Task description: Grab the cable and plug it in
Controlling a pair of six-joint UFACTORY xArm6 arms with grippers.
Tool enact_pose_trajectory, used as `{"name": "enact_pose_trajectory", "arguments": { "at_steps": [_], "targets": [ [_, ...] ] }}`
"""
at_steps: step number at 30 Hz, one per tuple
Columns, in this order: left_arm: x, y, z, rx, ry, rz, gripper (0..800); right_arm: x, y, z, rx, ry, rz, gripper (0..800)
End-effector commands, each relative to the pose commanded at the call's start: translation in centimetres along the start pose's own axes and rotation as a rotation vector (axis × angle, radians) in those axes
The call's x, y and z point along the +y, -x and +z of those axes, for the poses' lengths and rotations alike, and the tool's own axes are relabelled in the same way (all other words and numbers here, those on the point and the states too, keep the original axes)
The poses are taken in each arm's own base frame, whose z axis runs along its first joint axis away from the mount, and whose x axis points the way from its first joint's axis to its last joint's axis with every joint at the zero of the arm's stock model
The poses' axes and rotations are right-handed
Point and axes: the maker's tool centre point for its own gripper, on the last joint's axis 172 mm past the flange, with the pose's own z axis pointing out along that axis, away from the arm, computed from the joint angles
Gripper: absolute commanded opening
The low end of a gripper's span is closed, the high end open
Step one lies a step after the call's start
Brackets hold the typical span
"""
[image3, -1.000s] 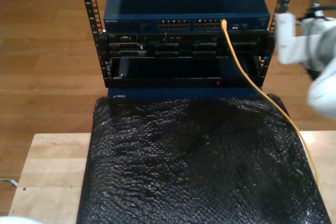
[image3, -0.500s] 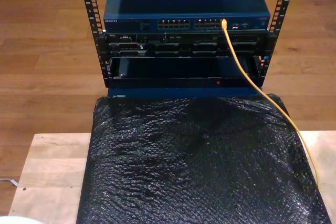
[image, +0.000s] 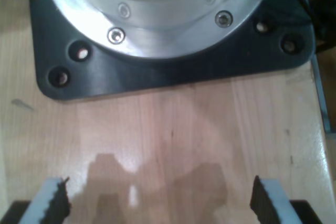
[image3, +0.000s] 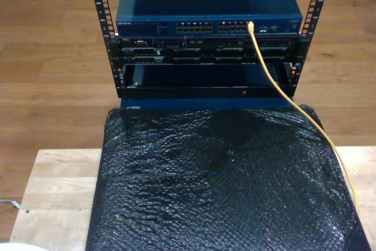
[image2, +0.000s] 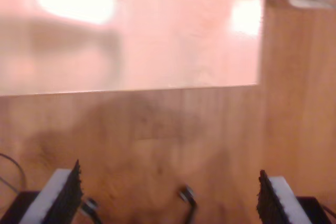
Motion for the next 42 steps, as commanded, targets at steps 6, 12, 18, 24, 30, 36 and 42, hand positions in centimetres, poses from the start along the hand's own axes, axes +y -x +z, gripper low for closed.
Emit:
{"name": "enact_pose_trajectory", "arguments": {
  "at_steps": [6,12,18,24,30,36,42],
  "targets": [
    [0.0,0.0,0.0,0.000,0.000,0.000,800,-6.6,0.7,-0.4,0.027,-0.063,0.006,794],
    [0.0,0.0,0.0,0.000,0.000,0.000,800,-12.8,1.5,-0.5,-0.004,-0.146,0.021,794],
    [0.0,0.0,0.0,0.000,0.000,0.000,800,-17.3,1.0,0.1,0.010,-0.213,-0.008,797],
    [0.0,0.0,0.0,0.000,0.000,0.000,800,-19.9,0.8,0.2,0.007,-0.196,0.009,798],
    [0.0,0.0,0.0,0.000,0.000,0.000,800,-22.9,-0.8,2.2,0.061,-0.202,0.009,798],
    [0.0,0.0,0.0,0.000,0.000,0.000,800,-25.3,-2.4,4.6,0.101,-0.191,-0.011,797],
    [0.0,0.0,0.0,0.000,0.000,0.000,800,-26.1,-2.8,6.2,0.105,-0.187,-0.051,798]
  ]
}}
